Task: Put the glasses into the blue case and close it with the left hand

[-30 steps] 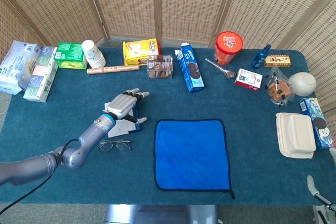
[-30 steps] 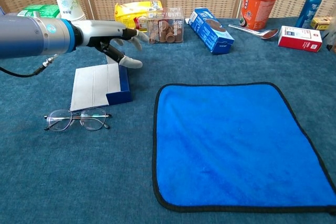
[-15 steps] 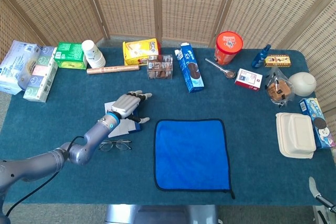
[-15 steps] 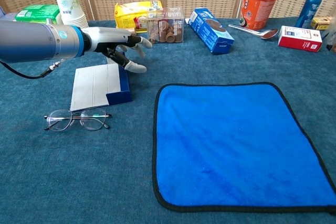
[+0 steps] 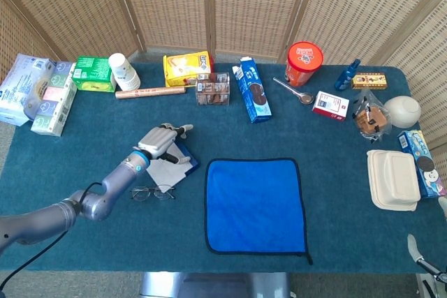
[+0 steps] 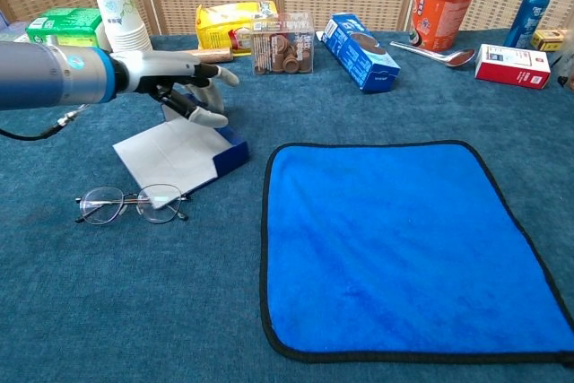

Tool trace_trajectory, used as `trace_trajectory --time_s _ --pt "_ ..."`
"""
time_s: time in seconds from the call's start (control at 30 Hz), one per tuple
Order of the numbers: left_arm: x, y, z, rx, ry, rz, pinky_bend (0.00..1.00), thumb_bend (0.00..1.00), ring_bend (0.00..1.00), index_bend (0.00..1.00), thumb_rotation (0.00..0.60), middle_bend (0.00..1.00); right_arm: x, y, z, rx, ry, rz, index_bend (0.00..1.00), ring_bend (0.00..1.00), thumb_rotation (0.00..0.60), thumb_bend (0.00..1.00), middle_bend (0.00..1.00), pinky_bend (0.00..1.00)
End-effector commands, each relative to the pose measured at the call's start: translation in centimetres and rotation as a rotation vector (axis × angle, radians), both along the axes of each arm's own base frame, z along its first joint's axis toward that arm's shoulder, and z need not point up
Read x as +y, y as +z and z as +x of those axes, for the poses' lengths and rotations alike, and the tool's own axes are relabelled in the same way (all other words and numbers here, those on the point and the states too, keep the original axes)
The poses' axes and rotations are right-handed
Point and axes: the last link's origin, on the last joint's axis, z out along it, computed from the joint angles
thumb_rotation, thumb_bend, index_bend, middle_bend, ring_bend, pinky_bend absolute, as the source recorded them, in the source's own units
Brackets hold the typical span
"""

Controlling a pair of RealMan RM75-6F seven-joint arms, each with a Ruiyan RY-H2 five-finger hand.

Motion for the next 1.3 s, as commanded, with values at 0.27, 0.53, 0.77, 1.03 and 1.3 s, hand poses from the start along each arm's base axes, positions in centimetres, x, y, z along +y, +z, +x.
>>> trace_trajectory --time_s 0.27,0.53,0.77,1.03,1.3 --pt "-2.5 3.1 -2.8 0.001 0.035 0.002 0.13 0.23 0.21 0.01 0.325 0.27 -0.1 -0.1 0.0 -0.005 0.009 0.006 0.12 0.0 0.398 0.34 0.13 0.04" --pt "-4.5 5.0 -4.7 -0.027 0.093 0.007 0.13 0.23 0.21 0.01 0.323 0.27 -0.2 -0.1 0.0 -0.009 0.017 0.008 0.12 0.0 0.4 0.34 0.13 0.04" --pt "-6.1 5.9 -6.3 -0.049 0.144 0.003 0.13 0.23 0.2 0.0 0.323 0.26 0.0 -0.1 -0.3 -0.014 0.014 0.004 0.12 0.0 0.4 0.34 0.13 0.04" --pt "-6.6 7.1 -7.1 -0.094 0.167 0.064 0.12 0.23 0.16 0.0 0.318 0.24 -0.3 -0.3 -0.3 -0.019 0.025 0.014 0.12 0.0 0.403 0.34 0.13 0.04" --pt "-7.8 7.7 -6.1 -0.124 0.055 0.184 0.09 0.24 0.0 0.07 0.315 0.14 -0.4 -0.4 -0.4 -0.023 0.025 0.018 0.12 0.0 0.397 0.34 0.13 0.04"
